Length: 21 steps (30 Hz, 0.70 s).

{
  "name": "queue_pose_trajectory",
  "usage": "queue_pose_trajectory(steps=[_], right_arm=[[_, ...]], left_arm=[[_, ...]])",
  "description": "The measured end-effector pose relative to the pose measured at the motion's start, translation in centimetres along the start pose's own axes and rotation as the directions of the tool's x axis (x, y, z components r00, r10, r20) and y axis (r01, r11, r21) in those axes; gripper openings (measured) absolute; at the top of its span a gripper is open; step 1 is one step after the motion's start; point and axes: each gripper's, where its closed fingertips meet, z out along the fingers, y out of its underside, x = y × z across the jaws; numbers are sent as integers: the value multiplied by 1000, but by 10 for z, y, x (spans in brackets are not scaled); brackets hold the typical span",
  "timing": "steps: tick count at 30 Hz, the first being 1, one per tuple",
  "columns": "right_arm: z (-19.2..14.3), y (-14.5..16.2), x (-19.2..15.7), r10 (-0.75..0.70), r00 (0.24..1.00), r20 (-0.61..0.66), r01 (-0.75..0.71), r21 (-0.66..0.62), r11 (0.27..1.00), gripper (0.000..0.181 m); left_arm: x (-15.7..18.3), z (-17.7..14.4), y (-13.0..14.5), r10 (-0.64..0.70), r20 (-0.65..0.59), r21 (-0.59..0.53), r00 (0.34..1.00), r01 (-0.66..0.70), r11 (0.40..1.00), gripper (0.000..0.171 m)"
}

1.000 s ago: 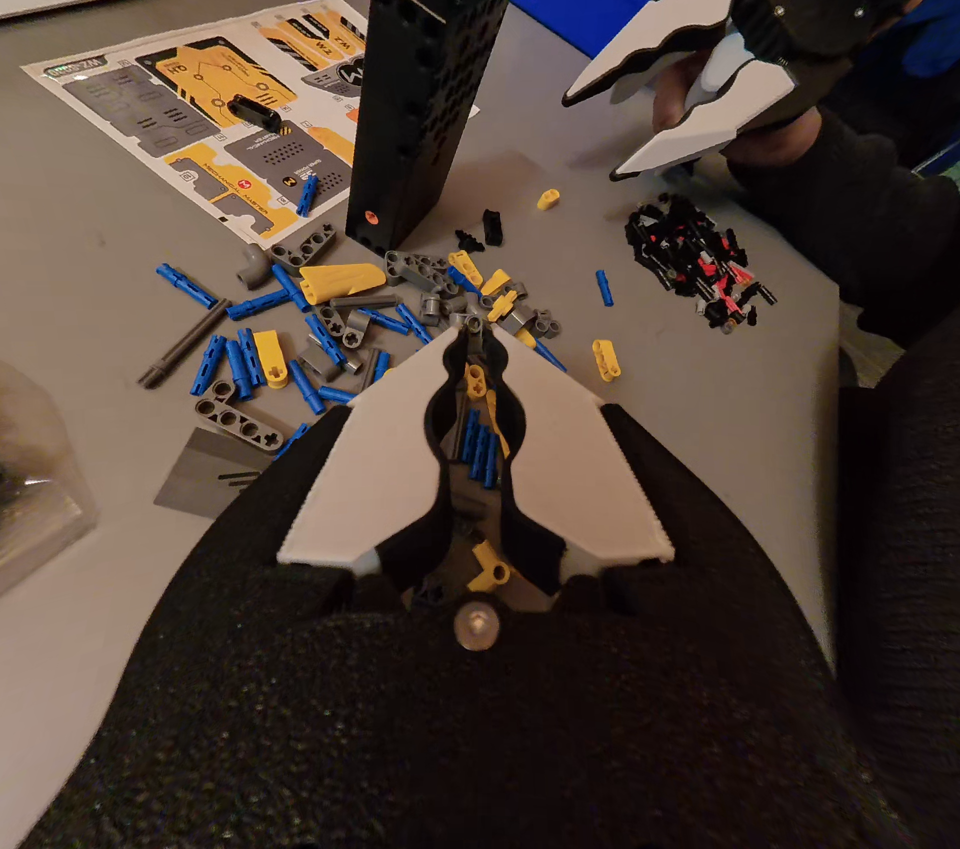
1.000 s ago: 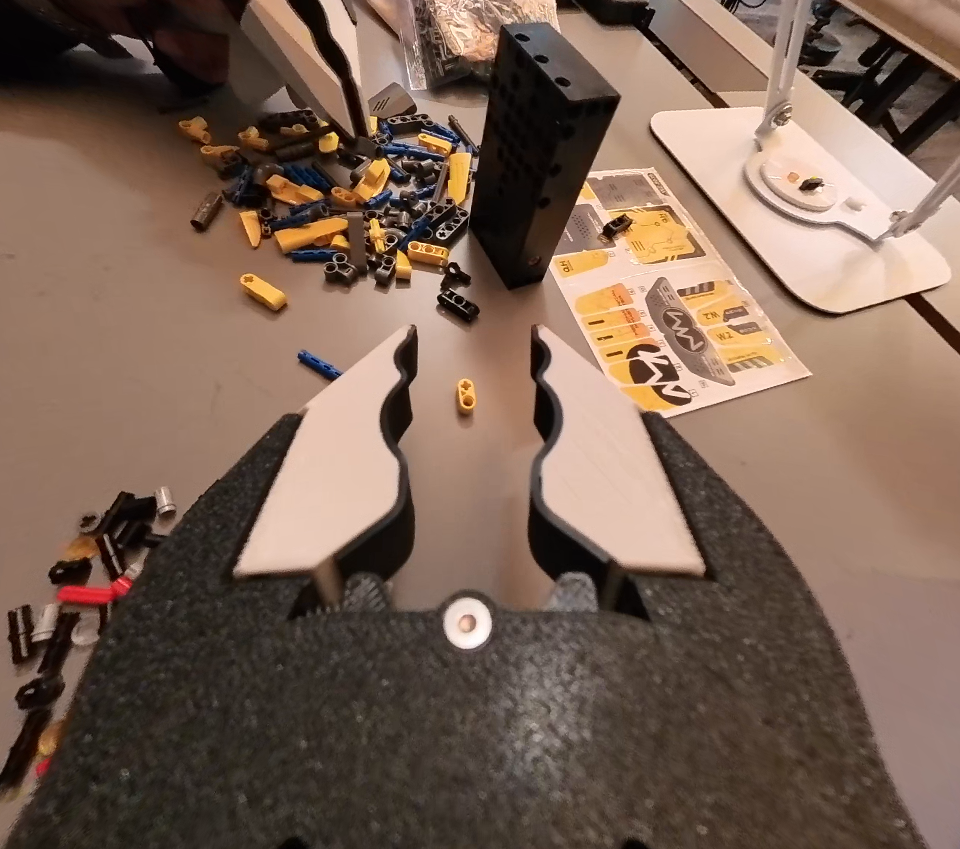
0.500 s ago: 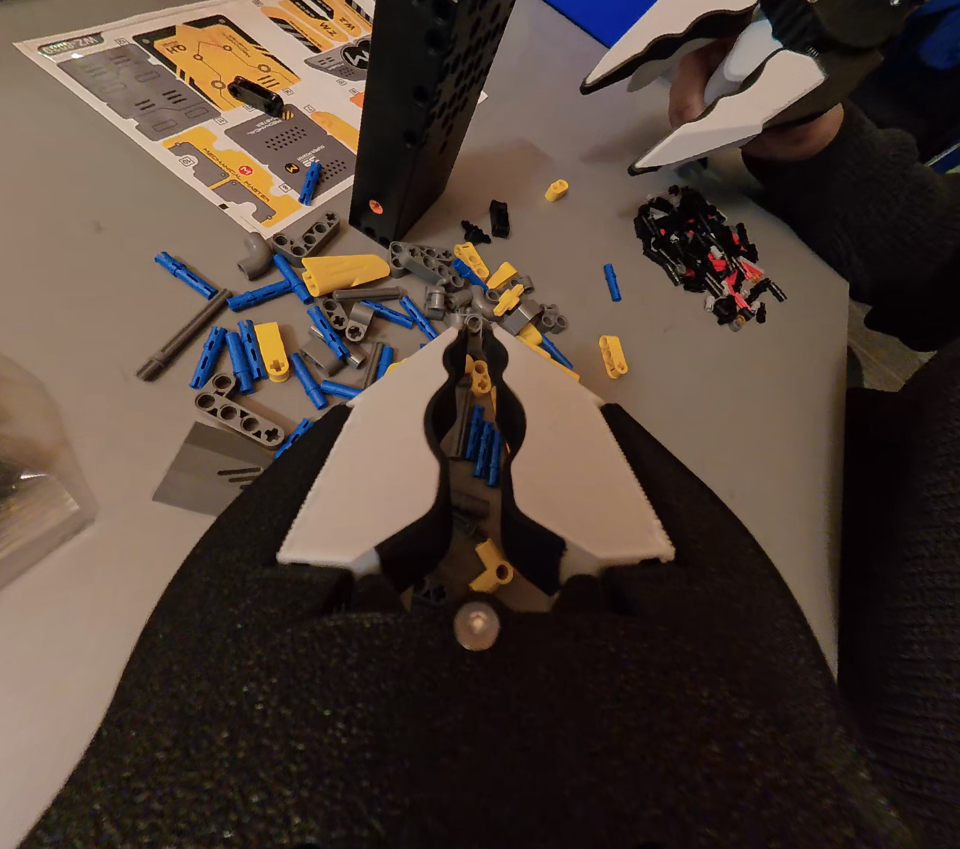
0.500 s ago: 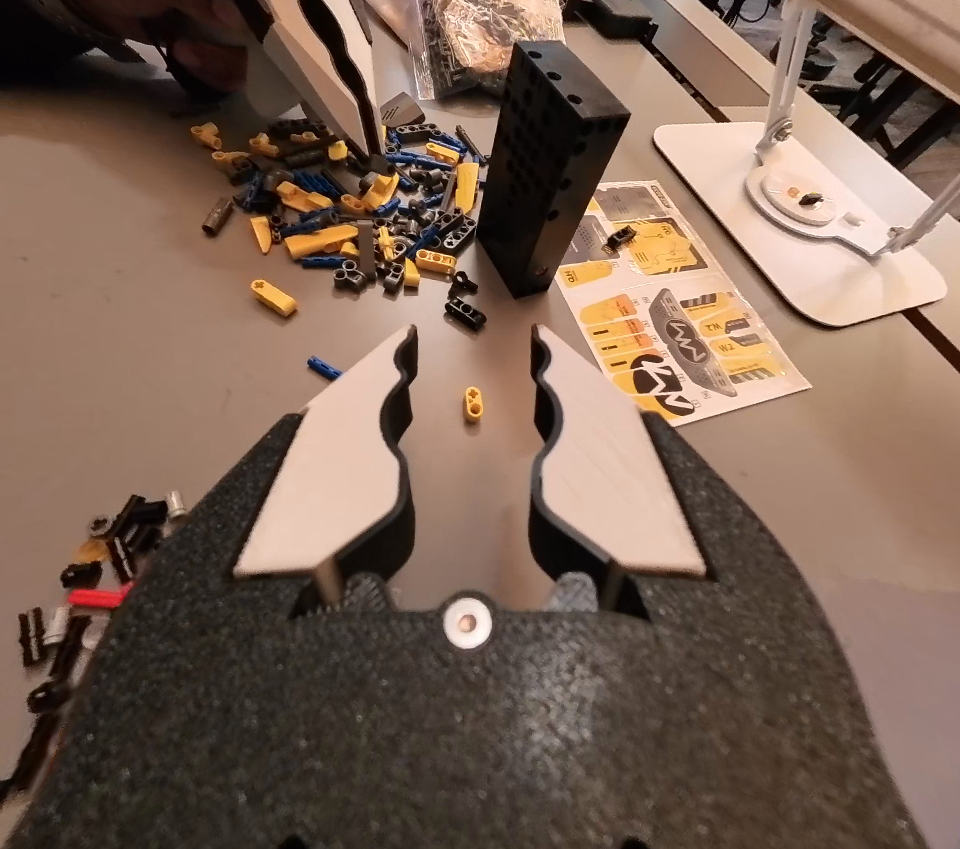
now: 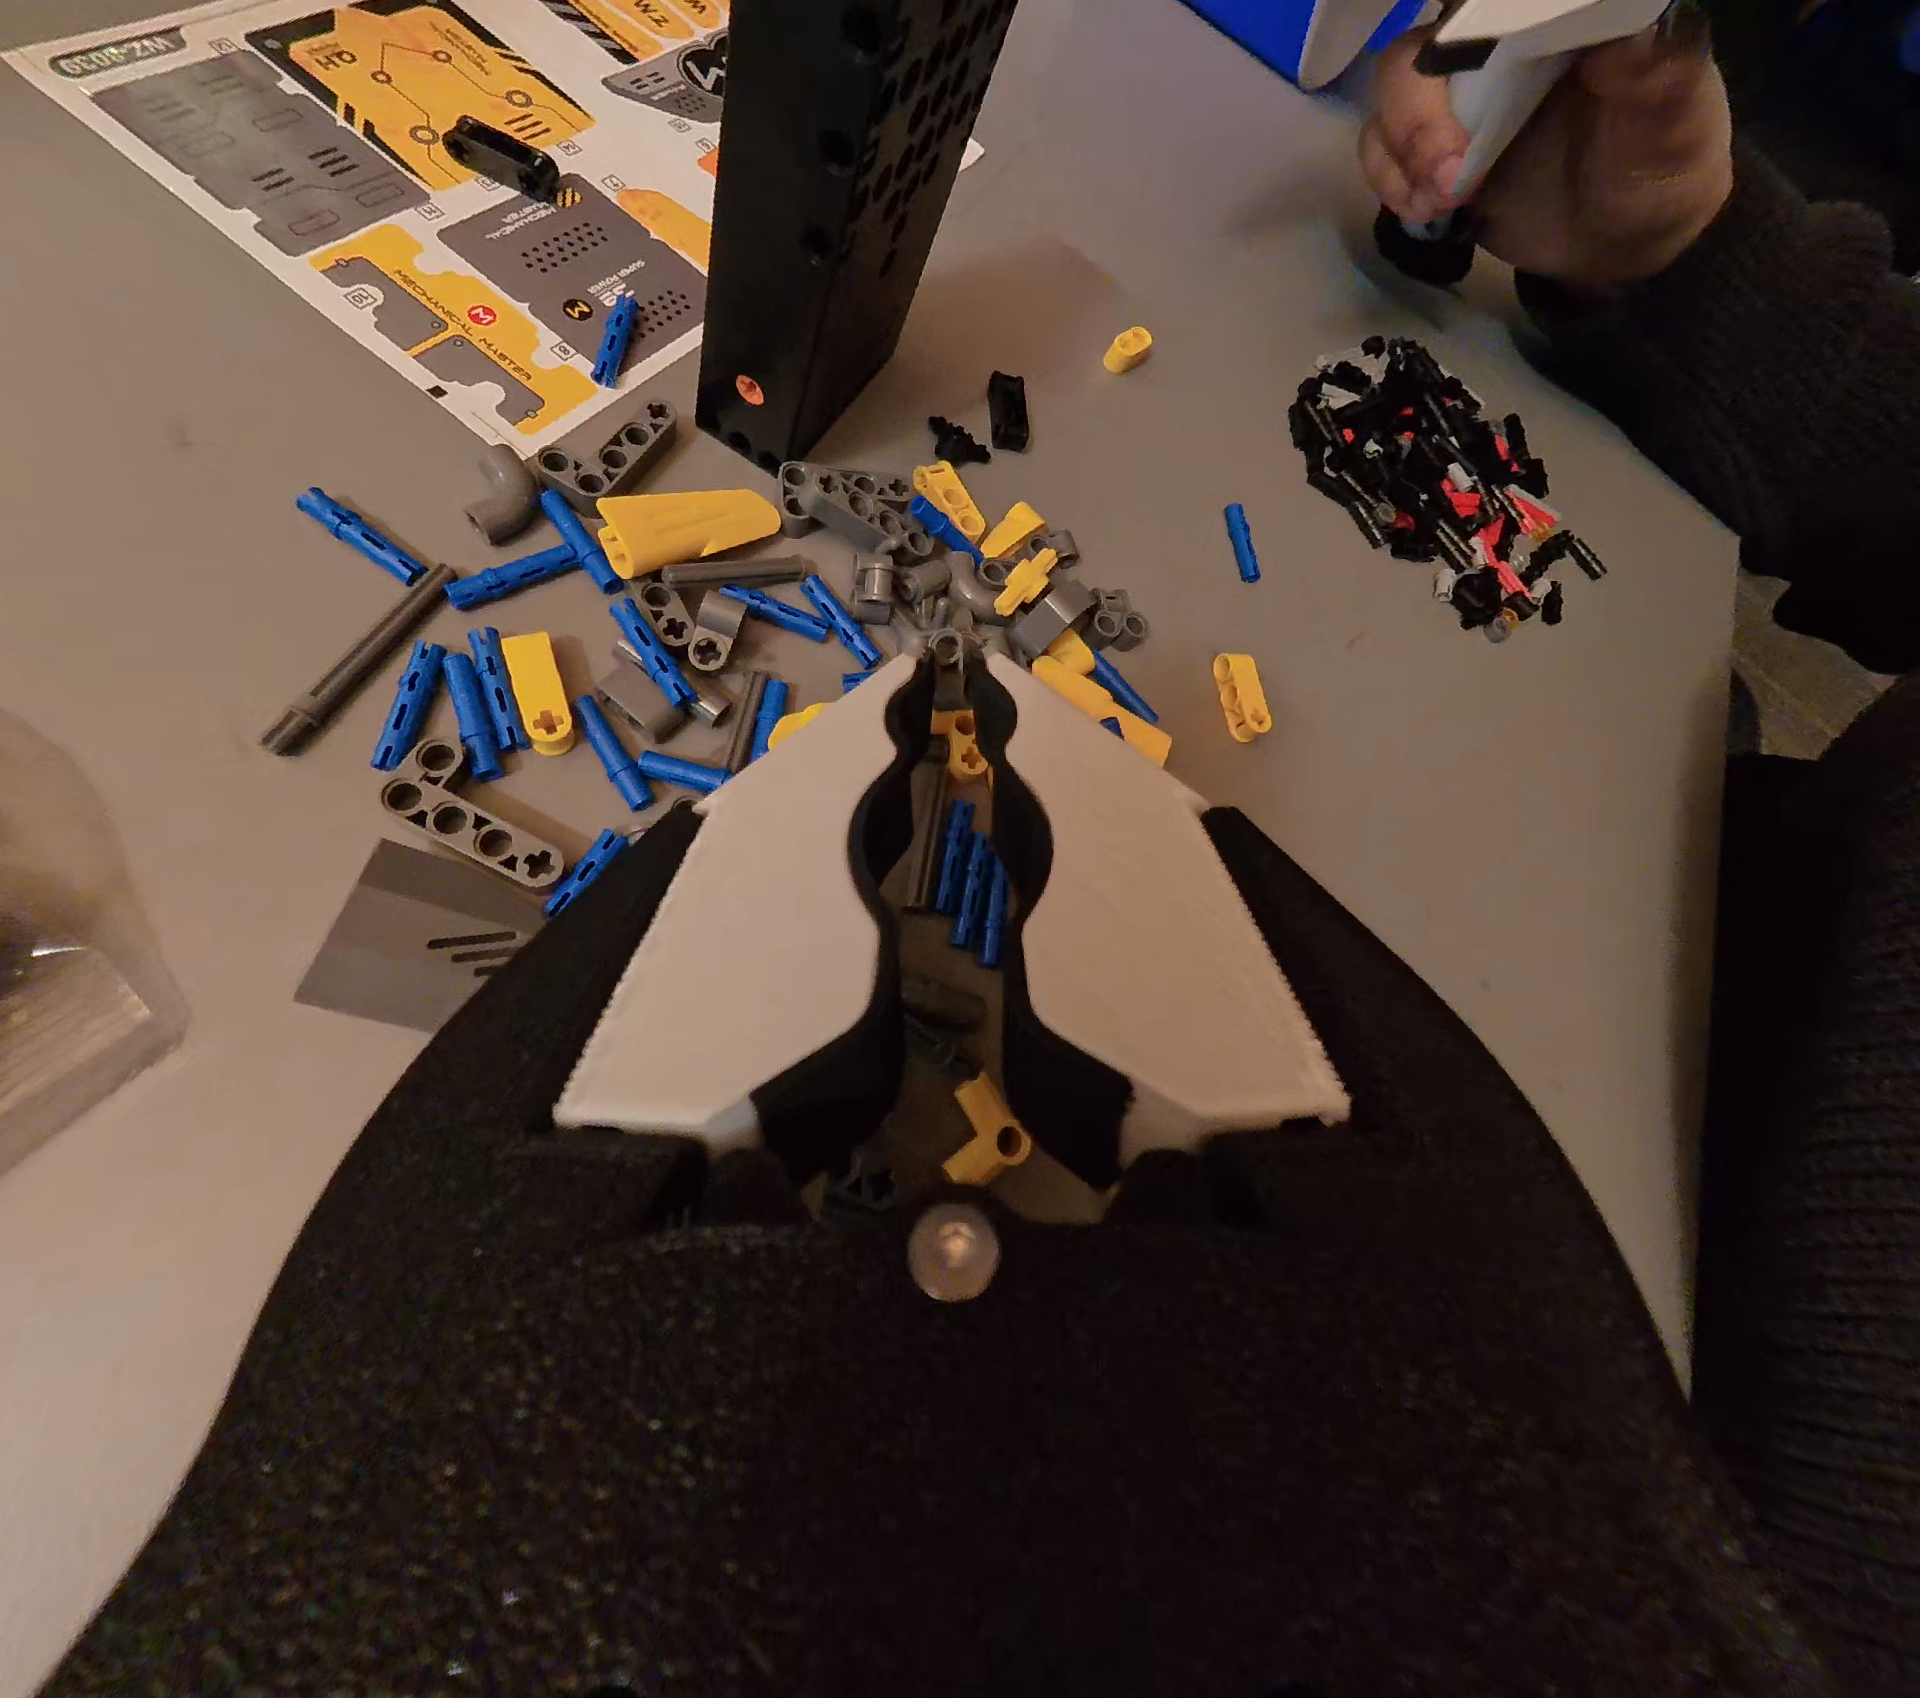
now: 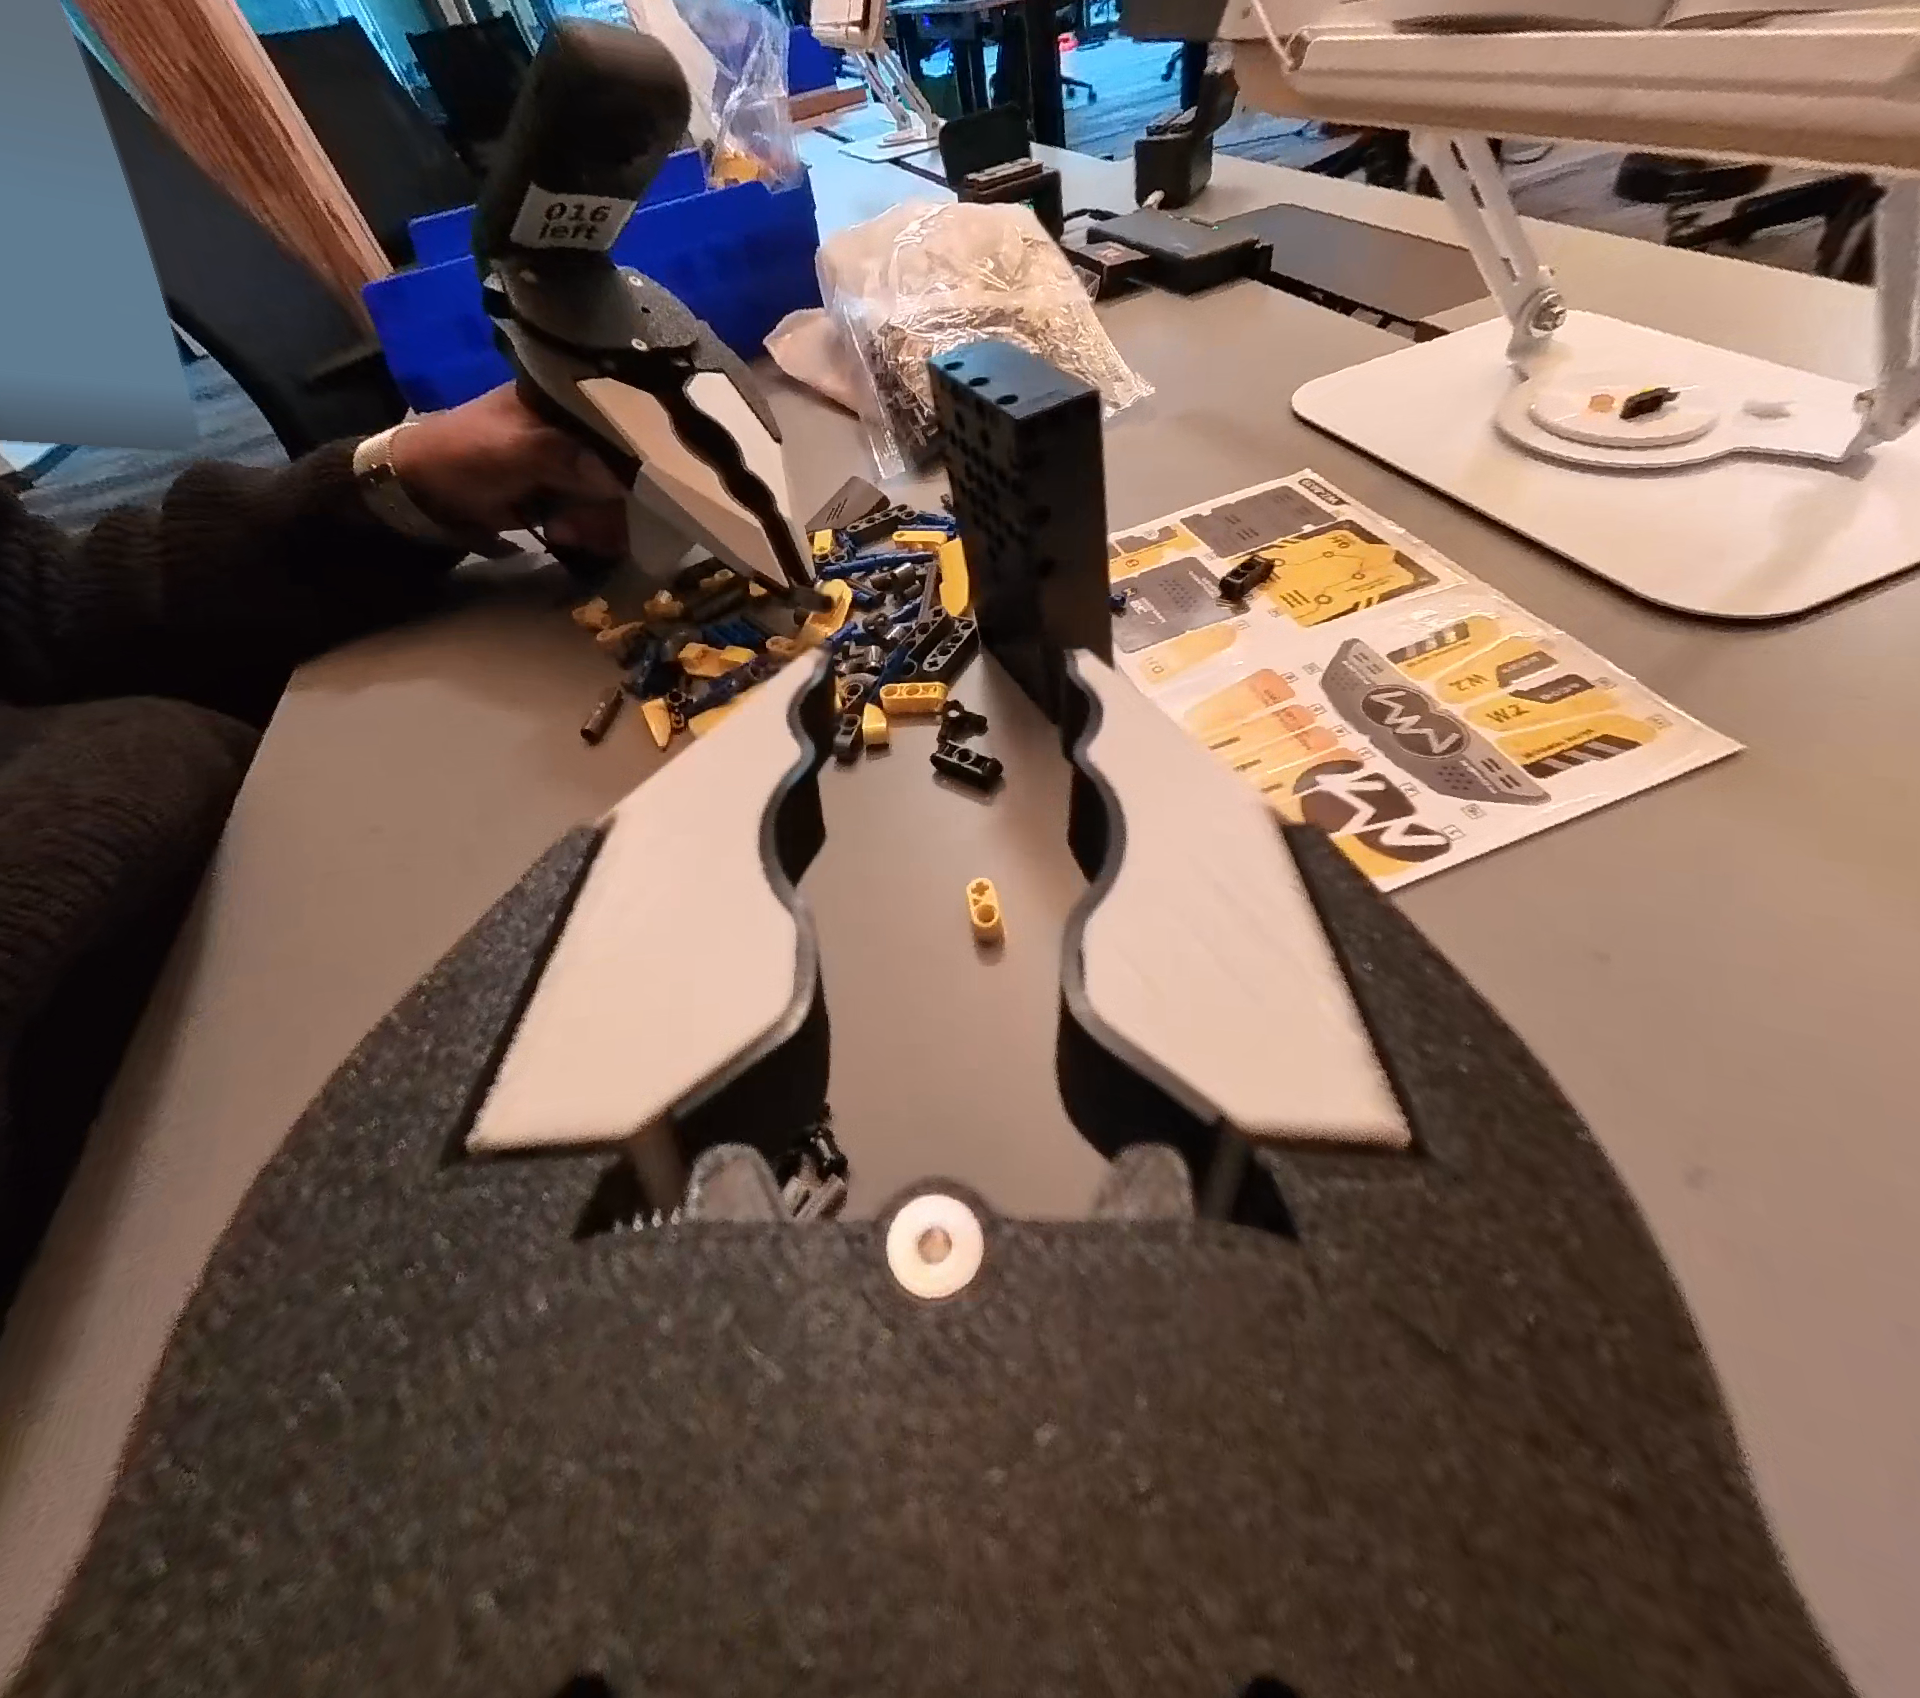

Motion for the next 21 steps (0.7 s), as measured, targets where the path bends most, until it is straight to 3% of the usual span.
queue_pose_trajectory(steps=[21], right_arm=[[8, 14, -2, -34, 999, -5, 34, -68, 997, 43]], left_arm=[[-10, -10, -11, -14, 48, 81, 999, 10, 997, 11]])
